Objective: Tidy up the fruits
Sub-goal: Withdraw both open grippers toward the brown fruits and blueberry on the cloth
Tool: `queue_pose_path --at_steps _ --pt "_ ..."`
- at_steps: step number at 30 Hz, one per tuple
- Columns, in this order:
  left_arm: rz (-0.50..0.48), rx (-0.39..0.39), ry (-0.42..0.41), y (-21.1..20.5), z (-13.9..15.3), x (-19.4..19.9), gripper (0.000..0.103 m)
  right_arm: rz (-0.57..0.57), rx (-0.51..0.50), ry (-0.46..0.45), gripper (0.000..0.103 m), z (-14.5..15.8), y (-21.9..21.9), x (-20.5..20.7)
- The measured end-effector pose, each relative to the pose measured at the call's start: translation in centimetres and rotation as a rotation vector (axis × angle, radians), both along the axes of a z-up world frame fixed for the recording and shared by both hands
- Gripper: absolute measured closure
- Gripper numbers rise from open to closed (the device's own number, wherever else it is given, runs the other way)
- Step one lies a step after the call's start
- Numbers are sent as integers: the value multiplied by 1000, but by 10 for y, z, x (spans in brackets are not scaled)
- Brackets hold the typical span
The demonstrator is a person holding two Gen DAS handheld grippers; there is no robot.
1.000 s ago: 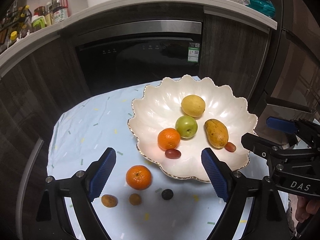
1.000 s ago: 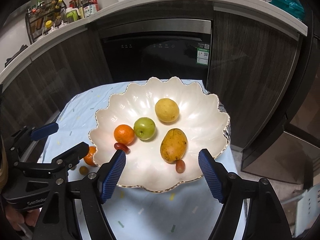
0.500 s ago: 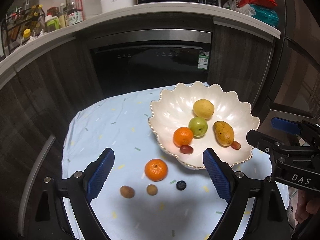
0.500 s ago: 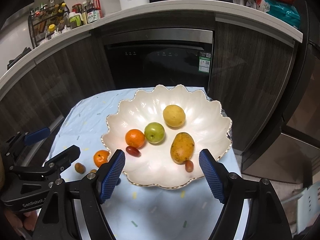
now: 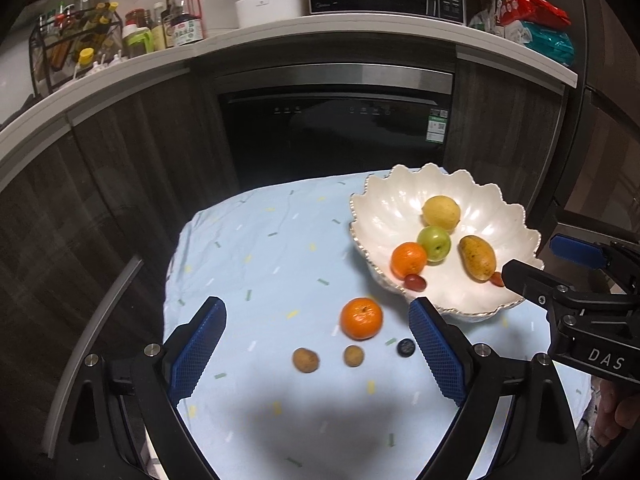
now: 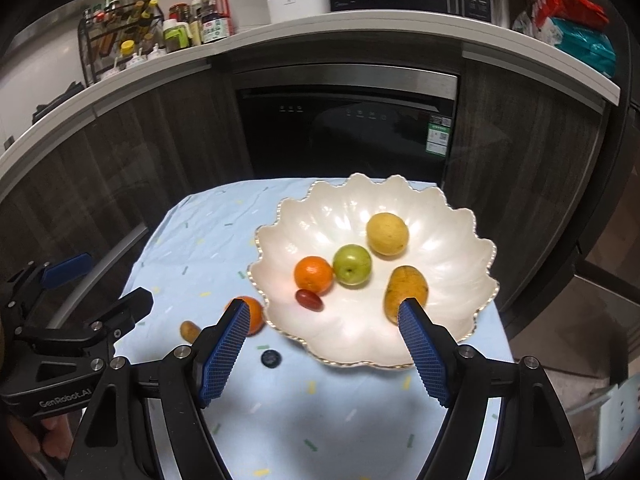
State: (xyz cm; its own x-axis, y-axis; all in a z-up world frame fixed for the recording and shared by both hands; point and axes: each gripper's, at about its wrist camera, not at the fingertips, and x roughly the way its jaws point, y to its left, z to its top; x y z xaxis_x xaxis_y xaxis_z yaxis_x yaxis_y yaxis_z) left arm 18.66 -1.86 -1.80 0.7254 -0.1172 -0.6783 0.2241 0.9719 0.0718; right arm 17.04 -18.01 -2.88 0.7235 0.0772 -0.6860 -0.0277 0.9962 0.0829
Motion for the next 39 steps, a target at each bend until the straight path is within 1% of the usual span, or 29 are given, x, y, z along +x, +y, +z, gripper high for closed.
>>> queue_pose_path --at_steps 7,14,19,27,36,39 --pt "26 3 8 19 -9 -4 9 35 -17 -1 26 -6 20 -1" --pt "38 13 14 30 -21 -9 9 51 -30 -7 26 -16 33 -3" --pt "30 27 15 35 -33 -12 10 61 -35 -1 26 -26 39 -4" --pt "21 28 35 39 -53 -13 10 81 -43 -1 26 -42 48 -8" --pt "6 44 20 38 -74 -13 11 103 -48 4 31 -63 55 -10" --pt "0 45 15 38 -81 -12 13 111 -50 9 34 -70 57 -9"
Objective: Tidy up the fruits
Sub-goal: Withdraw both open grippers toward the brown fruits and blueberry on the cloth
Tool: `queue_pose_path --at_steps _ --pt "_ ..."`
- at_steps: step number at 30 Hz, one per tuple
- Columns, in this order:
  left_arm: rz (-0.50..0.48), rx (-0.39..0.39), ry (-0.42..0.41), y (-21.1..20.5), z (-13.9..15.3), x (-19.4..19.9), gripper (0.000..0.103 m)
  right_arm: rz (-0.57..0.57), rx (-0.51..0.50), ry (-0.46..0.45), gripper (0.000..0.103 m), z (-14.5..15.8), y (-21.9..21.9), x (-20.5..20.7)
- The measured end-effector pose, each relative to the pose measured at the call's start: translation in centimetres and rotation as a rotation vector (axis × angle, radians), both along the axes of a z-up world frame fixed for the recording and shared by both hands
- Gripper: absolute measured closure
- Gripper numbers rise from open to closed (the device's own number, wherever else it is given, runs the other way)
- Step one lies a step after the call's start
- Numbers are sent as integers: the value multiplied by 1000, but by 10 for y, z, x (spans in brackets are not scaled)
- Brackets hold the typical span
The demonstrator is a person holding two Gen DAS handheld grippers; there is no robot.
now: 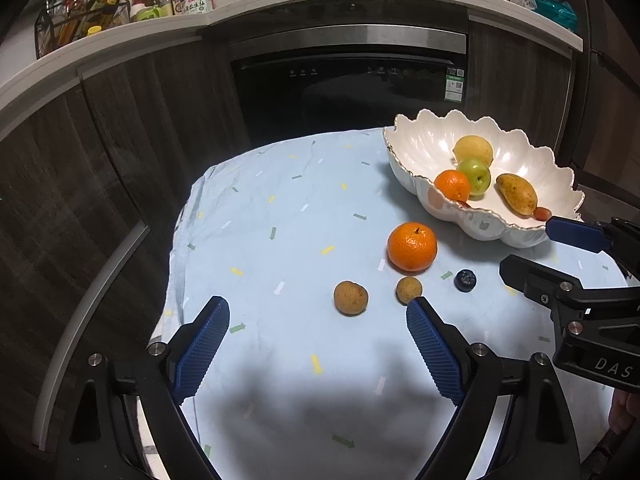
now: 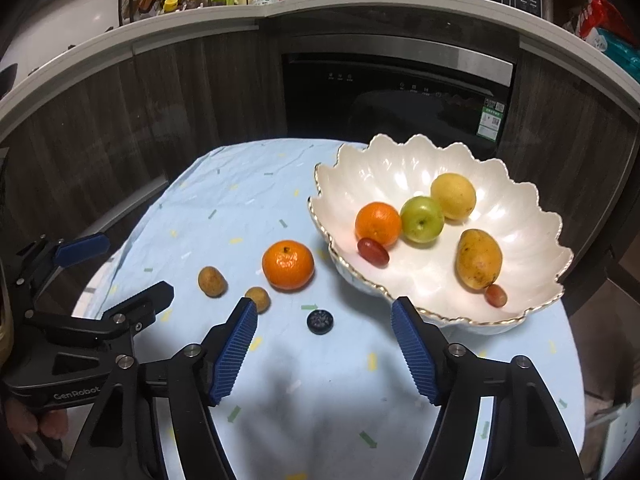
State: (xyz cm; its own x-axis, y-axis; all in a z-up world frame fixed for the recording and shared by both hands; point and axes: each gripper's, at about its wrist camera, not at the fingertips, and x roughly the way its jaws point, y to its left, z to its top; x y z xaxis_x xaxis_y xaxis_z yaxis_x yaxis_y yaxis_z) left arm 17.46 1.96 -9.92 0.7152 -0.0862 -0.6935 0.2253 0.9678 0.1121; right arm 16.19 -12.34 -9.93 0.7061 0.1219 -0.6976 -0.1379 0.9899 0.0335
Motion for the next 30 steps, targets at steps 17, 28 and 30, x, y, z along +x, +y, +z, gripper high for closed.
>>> queue_pose_path --at_steps 17,28,30 --pt "-38 25 33 -5 -31 28 28 24 0 37 42 -30 9 15" --pt "-74 19 77 -12 -43 44 37 11 15 82 50 -45 9 27" --pt "-77 15 88 -12 -45 47 39 9 17 88 51 -47 9 29"
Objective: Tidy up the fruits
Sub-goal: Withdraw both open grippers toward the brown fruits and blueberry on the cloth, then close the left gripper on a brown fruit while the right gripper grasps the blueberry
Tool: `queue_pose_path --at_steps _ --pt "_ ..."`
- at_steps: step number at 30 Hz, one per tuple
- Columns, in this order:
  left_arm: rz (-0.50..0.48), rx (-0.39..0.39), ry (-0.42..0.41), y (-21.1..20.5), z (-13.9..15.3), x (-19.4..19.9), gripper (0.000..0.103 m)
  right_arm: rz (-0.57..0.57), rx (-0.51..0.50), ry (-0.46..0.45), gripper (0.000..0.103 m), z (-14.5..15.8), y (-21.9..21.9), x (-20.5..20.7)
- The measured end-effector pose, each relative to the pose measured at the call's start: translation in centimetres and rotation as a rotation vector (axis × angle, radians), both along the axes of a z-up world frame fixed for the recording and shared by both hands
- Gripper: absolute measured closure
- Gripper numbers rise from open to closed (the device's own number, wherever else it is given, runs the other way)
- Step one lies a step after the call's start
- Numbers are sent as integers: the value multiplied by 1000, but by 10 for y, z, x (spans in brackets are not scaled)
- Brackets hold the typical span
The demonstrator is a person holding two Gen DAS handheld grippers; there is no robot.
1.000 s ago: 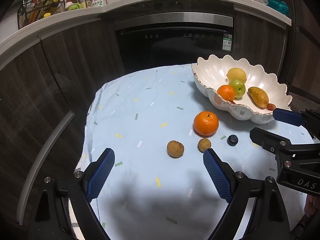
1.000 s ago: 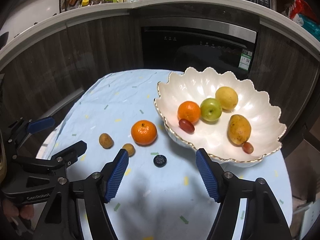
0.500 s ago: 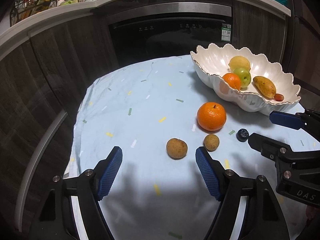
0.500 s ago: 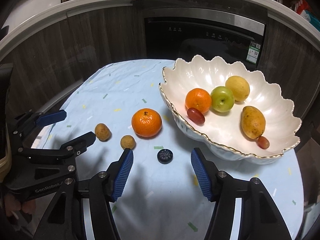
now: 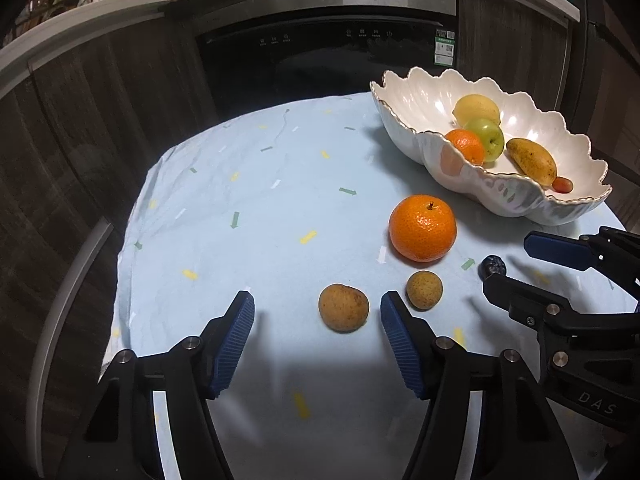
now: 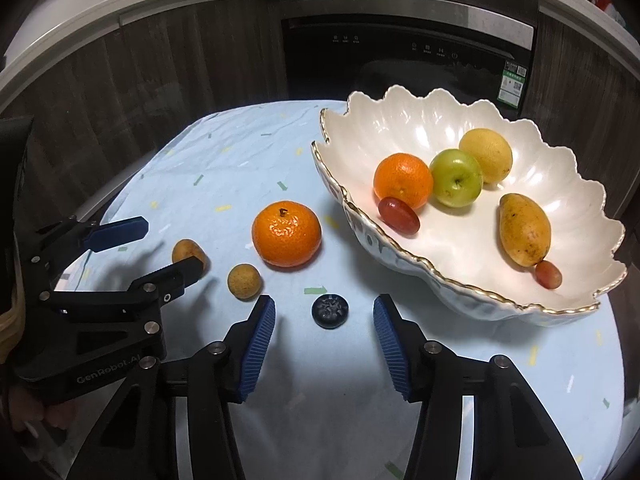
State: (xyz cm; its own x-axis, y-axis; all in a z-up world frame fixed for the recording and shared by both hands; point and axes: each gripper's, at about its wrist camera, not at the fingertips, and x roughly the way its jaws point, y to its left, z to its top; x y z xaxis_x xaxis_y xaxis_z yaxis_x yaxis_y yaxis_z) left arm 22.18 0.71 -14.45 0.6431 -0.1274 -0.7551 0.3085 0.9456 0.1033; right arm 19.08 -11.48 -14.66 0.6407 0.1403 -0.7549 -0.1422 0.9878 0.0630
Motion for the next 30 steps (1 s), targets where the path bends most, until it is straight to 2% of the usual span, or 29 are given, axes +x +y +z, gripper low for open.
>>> queue_pose_path --at_steps 5,7,17,21,25,28,30 --pt "-11 -3 18 -2 -5 6 40 -10 10 16 52 -5 -1 5" --pt "-15 -3 24 -3 -7 8 43 -13 11 21 53 -7 -1 7" --pt "-13 -14 51 -5 -15 14 49 -21 18 50 67 -16 -4 16" --pt "-11 -23 52 -6 -16 15 56 -23 12 48 71 -16 -4 17" --pt "-15 -31 52 -7 -16 15 62 -14 -5 43 80 -17 -3 16" --pt "-21 -30 50 -9 -15 14 72 -11 -7 41 80 -16 -2 15" --pt "-25 -32 52 -10 -15 13 75 -12 -7 41 80 -16 -2 15"
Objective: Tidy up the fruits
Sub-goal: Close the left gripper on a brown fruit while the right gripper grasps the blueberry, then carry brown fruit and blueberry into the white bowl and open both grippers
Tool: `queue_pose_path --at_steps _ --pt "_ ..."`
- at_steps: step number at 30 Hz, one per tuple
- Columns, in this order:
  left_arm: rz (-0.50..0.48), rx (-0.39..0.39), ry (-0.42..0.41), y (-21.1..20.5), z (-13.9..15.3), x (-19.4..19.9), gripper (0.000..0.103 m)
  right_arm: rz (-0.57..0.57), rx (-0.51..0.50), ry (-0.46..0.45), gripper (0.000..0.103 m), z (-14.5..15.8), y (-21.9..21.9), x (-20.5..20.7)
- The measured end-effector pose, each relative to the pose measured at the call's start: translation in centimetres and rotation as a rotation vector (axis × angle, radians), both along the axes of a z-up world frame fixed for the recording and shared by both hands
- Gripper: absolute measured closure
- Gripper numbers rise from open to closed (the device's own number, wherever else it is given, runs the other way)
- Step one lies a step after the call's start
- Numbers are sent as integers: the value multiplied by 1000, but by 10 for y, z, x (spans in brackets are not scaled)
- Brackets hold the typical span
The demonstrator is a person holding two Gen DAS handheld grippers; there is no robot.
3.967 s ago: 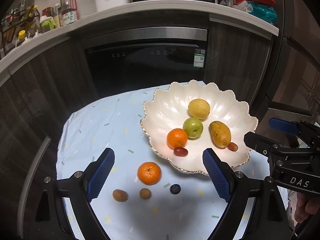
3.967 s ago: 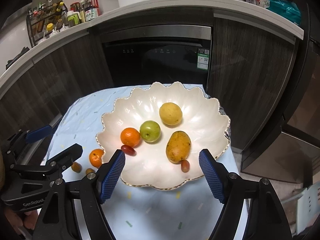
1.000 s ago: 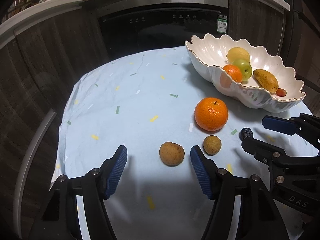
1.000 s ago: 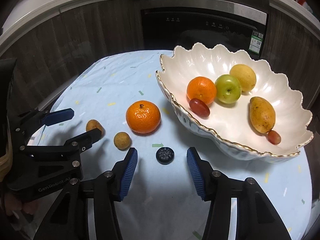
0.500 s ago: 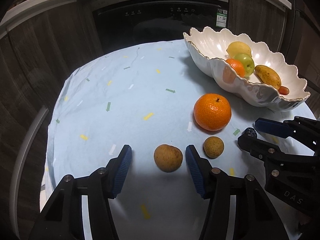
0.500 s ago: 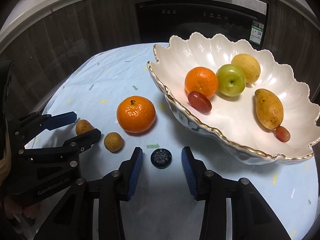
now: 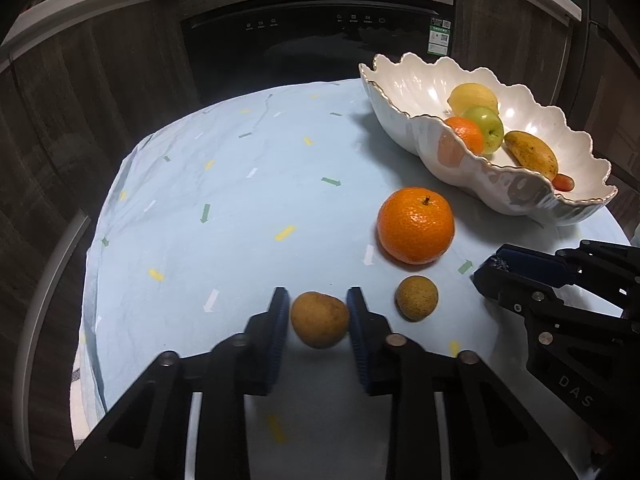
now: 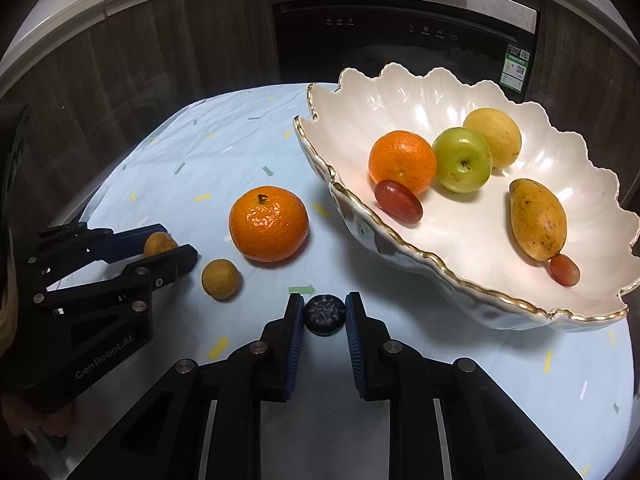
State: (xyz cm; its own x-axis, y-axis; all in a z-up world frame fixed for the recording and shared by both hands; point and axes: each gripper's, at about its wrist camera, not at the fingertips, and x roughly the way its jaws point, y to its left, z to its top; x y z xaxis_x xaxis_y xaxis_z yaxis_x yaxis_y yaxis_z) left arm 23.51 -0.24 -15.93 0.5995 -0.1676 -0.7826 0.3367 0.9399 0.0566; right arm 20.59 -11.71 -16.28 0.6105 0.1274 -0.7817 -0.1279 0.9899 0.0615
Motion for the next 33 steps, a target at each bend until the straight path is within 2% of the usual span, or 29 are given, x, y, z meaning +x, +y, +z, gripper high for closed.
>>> queue_pose_path --at_steps 10,22,33 --pt "11 -2 -16 2 12 -11 76 10 3 -25 81 11 2 -7" --pt "12 -9 -69 -5 49 -37 76 -8 18 -94 81 47 -10 -28" --pt "-11 -29 -121 -33 85 -46 76 -57 36 -161 81 81 -36 -41"
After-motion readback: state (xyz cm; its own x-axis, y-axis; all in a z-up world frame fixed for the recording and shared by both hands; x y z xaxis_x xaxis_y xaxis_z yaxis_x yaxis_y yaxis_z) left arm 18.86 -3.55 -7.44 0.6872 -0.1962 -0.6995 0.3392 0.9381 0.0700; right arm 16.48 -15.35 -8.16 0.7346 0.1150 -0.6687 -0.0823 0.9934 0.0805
